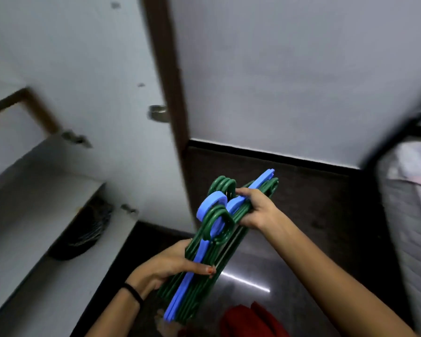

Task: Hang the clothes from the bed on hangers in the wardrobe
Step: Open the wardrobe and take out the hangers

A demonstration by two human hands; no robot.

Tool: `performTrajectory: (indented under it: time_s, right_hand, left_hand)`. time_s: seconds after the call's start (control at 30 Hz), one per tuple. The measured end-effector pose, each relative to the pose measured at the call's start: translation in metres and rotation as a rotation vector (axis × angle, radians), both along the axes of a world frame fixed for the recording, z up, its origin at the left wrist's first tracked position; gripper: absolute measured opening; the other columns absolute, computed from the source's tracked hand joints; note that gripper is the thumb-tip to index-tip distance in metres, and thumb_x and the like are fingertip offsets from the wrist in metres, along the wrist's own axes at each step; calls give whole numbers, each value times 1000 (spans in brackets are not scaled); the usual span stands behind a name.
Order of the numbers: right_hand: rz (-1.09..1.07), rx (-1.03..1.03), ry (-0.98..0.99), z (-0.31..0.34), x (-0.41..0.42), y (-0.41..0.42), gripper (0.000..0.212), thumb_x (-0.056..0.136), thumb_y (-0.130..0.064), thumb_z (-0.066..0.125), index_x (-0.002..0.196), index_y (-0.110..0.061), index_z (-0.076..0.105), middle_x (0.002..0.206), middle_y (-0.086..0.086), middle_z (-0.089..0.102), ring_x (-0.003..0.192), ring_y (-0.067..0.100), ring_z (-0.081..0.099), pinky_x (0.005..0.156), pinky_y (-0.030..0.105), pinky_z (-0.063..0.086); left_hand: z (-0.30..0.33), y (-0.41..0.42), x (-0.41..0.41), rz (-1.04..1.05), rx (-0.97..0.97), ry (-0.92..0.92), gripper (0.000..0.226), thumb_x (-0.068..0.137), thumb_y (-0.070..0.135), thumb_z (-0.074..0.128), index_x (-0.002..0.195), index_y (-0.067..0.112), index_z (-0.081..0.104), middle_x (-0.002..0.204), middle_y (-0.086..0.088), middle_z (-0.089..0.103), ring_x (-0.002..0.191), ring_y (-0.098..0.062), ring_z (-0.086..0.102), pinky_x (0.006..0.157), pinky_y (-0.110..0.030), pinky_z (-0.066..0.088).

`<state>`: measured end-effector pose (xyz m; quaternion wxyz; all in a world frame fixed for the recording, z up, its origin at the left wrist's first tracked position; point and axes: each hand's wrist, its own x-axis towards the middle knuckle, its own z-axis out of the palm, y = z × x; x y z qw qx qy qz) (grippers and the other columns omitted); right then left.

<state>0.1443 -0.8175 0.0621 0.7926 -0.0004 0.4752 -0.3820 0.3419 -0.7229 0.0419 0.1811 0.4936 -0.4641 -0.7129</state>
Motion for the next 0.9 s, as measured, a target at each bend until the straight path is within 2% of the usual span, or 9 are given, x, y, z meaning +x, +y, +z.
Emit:
performTrajectory:
  time_s: [0.1,0.2,0.3,0.43,0.5,0.63,0.73,0.8,0.9]
  right_hand:
    - [-235,7,45,9,-108,32,32,93,-11,48,69,4,63,70,18,66,75,31,59,74,42,48]
    - [-462,13,96,14,-202,69,16,90,-12,52,81,-3,61,80,16,65,73,30,63,67,39,52]
    - [-685,10,110,17,-281,112,8,86,-11,55,86,-6,61,78,16,66,57,29,67,49,39,57]
    - [-933,-9,94,18,-349,165,12,87,-10,53,92,-4,61,82,18,66,56,30,68,52,44,57]
    - [-1062,-10,69,17,-377,189,11,87,-9,52,88,-3,61,79,17,65,61,30,67,60,39,58]
    - [-1284,-9,36,12,-430,222,10,88,-10,55,80,-4,58,81,15,62,75,29,60,78,41,50]
    - [-1408,7,47,6,-477,234,13,87,-12,54,98,-5,59,105,14,63,101,28,62,97,40,48]
    - [-1479,17,51,4,-509,236,24,86,-11,53,109,-9,56,121,13,60,119,25,57,105,41,42]
    - [-1588,24,35,5,-554,236,17,90,-8,51,105,-5,56,112,16,63,118,27,57,105,41,42]
  left_hand:
    - [9,-11,-94,-214,-62,-37,28,72,-4,77,93,11,67,80,3,69,75,-10,63,69,-22,50]
    - [15,-19,-185,-419,-124,-68,26,71,1,80,92,11,68,74,6,68,71,-8,63,68,-21,49]
    - [25,-20,-268,-645,-192,-74,24,71,5,81,90,12,68,71,5,67,70,-9,63,68,-22,49]
    - [31,-19,-351,-882,-234,-65,29,70,6,83,95,9,68,79,-2,72,76,-16,68,72,-26,52]
    - [29,-20,-391,-1003,-238,-35,31,70,5,83,97,6,67,81,-5,71,77,-19,67,74,-30,54]
    - [32,-22,-469,-1220,-244,37,34,71,9,83,100,3,66,86,-17,72,80,-26,67,78,-37,55]
    - [38,-25,-536,-1380,-264,113,30,77,8,79,98,-6,62,81,-18,69,75,-25,64,73,-35,54]
    - [41,-31,-580,-1475,-259,134,18,78,7,77,89,1,65,80,-18,68,73,-25,63,71,-33,53]
    - [41,-44,-643,-1576,-249,108,15,78,8,78,88,7,67,81,-17,69,75,-25,65,72,-31,53]
